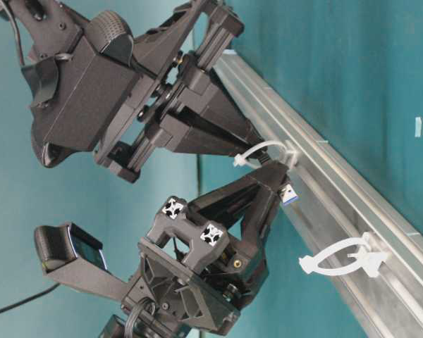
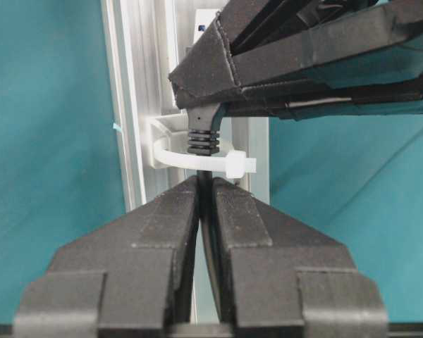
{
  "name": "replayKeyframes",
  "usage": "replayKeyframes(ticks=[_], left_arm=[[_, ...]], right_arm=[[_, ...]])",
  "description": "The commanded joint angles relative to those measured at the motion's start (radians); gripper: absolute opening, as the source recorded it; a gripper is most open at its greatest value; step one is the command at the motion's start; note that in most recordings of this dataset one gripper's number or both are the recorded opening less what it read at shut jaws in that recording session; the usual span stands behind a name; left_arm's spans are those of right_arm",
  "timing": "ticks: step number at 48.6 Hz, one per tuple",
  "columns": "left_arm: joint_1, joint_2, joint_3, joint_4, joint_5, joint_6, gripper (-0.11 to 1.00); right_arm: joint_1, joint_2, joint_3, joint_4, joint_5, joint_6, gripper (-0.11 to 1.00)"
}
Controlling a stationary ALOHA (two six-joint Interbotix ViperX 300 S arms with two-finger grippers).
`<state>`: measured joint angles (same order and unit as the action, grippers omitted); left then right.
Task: Pass the USB cable through three rings with both arms.
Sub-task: 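Grasp the plug past the second ring with the left gripper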
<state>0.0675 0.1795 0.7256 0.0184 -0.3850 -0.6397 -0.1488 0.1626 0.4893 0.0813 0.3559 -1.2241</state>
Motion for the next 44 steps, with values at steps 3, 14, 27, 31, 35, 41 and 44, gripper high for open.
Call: replayKeyframes(ticks=[3,14,27,31,35,41,44], left_arm=[[-0.008,-0.009,-0.017,0.005,-0.005,0.003,0.14],[-0.008,-0.029,-0.002,0.005,0.0,0.0,0.13],[-0.028,-0.064,0.048,0.005,0.0,-0.008,0.13],[-0.031,-0.078,0.051,0.005,0.002,-0.011,0.13],[-0.031,-0.086,0.052,0.005,0.002,-0.023,0.13],[-0.034,-0.089,0.057,0.005,0.002,-0.04,0.13],[-0.035,-0.089,0.058,0.005,0.0,-0.052,0.13]], right_arm=[[-0.006,0.003,-0.011,0.003,-0.005,0.018,0.1],[-0.006,0.002,-0.012,0.017,0.032,0.066,0.5],[-0.008,-0.055,-0.003,0.014,-0.038,0.169,0.84],[-0.003,-0.071,0.008,0.014,-0.061,0.175,0.82],[0.002,-0.08,0.018,0.014,-0.064,0.175,0.82],[0.012,-0.086,0.025,0.014,-0.055,0.176,0.82],[0.023,-0.086,0.026,0.014,-0.055,0.176,0.82]])
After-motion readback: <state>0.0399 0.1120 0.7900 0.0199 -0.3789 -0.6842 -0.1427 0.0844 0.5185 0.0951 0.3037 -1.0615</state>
